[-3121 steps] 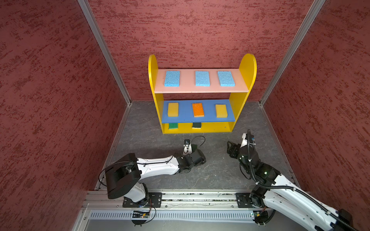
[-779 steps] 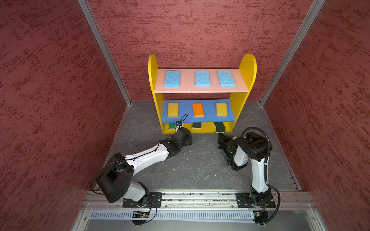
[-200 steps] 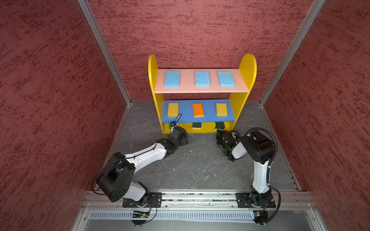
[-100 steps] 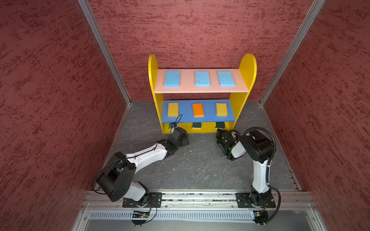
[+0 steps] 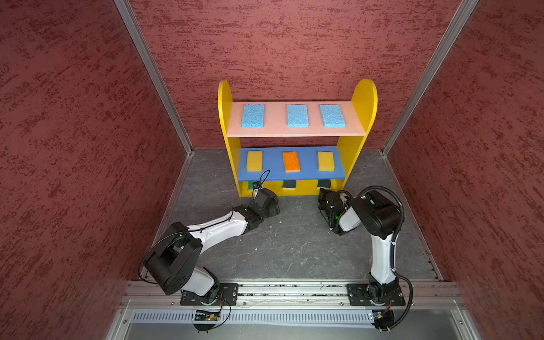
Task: Arrange cleaning sponges on a shelf
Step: Move the cleaning sponge to the shelf.
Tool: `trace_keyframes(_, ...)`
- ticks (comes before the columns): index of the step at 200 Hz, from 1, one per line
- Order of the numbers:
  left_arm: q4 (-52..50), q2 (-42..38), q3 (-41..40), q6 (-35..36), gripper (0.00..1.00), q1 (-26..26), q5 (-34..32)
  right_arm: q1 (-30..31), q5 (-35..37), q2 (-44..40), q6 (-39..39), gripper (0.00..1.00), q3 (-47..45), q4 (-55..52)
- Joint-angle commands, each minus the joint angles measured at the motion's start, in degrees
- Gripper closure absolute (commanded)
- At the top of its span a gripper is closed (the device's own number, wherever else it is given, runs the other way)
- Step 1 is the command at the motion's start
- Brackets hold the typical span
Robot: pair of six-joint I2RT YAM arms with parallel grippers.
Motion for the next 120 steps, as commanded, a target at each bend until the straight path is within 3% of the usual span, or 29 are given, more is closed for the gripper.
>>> trace_keyframes(1,1.2,1.5,-0.1,-0.5,0.26,-0.2,0.5,-0.7,0.3,2.7,-0.1,1.0,-1.1,-6.5)
trace_keyframes(120,0.2,0.9,0.0,0.2,0.26,-0.1,-0.5,-0.7,-1.1,-2.7,-5.8,1.0,-3.5,-8.7)
